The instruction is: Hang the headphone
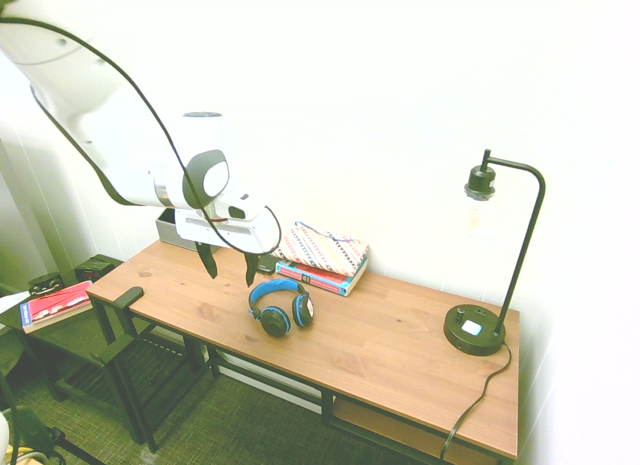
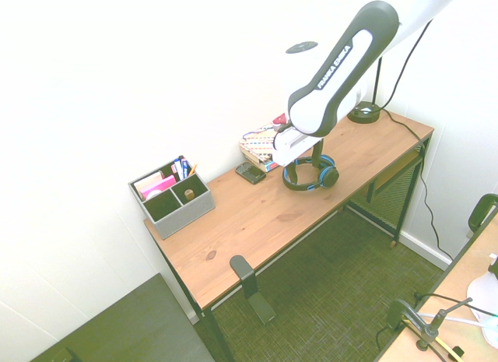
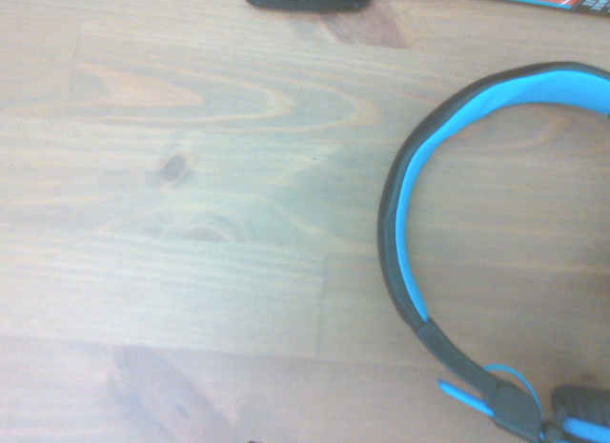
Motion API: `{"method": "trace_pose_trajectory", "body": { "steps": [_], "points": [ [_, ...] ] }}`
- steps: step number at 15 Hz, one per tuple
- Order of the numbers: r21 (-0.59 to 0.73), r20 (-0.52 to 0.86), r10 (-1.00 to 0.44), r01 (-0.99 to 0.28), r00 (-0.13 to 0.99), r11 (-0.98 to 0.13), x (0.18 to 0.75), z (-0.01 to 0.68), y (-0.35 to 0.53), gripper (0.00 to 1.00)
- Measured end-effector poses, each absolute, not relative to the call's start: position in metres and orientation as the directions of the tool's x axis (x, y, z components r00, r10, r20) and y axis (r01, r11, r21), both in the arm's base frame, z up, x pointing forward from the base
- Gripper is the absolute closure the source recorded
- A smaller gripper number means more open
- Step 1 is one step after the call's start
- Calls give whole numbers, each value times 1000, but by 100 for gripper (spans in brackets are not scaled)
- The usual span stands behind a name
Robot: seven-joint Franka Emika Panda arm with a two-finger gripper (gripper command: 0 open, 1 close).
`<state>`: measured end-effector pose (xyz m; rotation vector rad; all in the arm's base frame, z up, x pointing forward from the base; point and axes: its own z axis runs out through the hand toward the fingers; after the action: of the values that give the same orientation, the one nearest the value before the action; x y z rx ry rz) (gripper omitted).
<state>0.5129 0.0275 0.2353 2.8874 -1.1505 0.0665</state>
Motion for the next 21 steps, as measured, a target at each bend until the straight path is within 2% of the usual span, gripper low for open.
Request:
{"method": "trace_pose_trajectory", "body": {
  "steps": [2,3,10,21],
  "points": [
    [28,35,-689,-690,724,-723,524,213,31,0],
    [28,30,-694,-694,720,-719,530,205,32,100],
    [36,37,-702,-703,712,-711,574,173,39,100],
    [50,27,-718,-718,696,-694,584,168,30,100]
  ]
}}
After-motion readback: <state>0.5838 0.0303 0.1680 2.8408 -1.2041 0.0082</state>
